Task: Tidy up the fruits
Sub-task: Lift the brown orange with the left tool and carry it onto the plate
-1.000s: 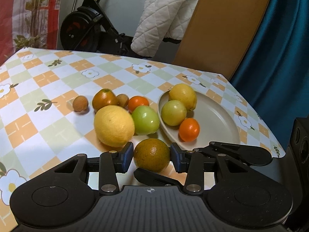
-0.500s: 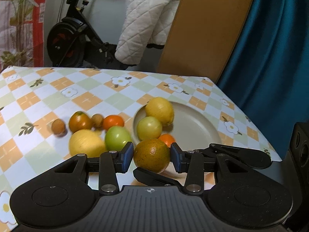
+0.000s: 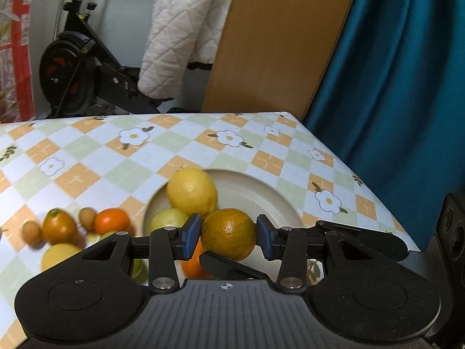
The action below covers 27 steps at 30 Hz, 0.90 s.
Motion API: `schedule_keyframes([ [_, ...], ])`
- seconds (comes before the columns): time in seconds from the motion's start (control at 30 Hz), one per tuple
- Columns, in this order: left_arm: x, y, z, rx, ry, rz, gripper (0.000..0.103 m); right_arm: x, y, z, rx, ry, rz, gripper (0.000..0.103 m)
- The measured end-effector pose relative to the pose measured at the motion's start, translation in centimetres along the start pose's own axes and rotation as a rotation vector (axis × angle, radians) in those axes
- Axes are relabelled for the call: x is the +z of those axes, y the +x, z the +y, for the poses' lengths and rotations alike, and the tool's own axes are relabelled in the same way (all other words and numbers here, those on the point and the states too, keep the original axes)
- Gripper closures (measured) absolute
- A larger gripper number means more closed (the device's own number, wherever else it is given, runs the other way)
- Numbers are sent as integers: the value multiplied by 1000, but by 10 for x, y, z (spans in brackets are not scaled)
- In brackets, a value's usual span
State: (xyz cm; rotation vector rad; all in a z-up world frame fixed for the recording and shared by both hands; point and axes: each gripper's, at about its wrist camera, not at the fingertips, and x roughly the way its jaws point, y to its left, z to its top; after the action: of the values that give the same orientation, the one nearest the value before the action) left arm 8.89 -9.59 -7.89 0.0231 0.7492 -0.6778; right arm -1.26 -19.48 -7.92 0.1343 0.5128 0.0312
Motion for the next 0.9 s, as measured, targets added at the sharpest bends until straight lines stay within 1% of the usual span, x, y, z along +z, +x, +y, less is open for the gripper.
schedule_keyframes([
  [0.17,8,22,-8,-5,26,24,59,0,9,-22,-22,37,4,64],
  [0.43,9,45,-10,-13,26,56,59,-5,22,-47,-45,88,26,64],
  [0.63,8,52,-4,0,16,75,59,-9,33,-50,-46,97,52,64],
  [0.9,7,56,-6,14,31,84,59,-10,40,-49,-54,99,74,64],
])
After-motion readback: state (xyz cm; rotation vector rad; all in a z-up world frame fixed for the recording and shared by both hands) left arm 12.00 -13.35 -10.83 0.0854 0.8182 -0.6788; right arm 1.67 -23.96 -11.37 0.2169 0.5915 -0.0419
